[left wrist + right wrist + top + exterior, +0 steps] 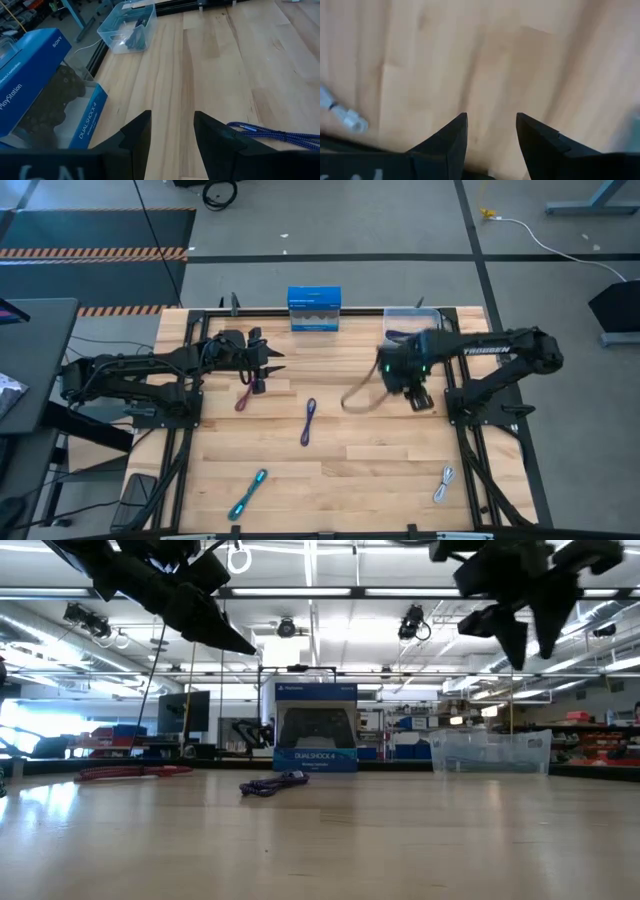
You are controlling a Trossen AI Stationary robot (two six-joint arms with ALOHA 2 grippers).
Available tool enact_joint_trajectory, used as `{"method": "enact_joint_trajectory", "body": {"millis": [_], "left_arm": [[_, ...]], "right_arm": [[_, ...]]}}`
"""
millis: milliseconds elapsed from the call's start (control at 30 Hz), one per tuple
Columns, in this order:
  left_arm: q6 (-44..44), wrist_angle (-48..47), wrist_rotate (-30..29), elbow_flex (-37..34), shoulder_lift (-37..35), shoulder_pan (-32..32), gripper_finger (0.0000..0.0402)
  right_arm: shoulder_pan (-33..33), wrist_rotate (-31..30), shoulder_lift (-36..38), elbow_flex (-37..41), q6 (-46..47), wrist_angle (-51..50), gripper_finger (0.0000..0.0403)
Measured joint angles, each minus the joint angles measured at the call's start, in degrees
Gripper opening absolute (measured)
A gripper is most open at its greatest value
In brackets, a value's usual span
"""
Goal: Pick and place USB-C Cables
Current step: Put the white charger cable into the bin
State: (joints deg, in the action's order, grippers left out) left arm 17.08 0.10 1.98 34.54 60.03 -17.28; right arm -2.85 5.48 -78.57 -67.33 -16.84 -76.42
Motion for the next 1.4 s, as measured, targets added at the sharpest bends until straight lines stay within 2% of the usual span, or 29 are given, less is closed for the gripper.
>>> {"method": "enact_joint_trajectory", "body": {"millis": [167,533,800,1133,1400], "left_arm": [[-0.1,-0.2,0.0,0.0,0.0,0.2,0.0158],[-0.5,-2.1,0.0,0.0,0.0,0.2,0.0158],[-1.6,-3.4,0.0,0.0,0.0,1.0,0.0158],[-3.0,-3.4,0.0,0.0,0.0,4.6,0.0158],[-3.4,-3.3,0.0,0.0,0.0,7.6,0.0158]], "right_arm": [[9.1,0.8,-4.2,0.0,4.9,0.7,0.0175],[25.2,9.6,-12.7,0.0,15.0,2.8,0.0175],[37.8,9.8,-16.5,0.0,20.1,5.6,0.0177],[47.2,15.5,-20.3,0.1,28.9,11.1,0.0178],[50.2,22.2,-24.8,0.1,34.9,18.3,0.0177]]}}
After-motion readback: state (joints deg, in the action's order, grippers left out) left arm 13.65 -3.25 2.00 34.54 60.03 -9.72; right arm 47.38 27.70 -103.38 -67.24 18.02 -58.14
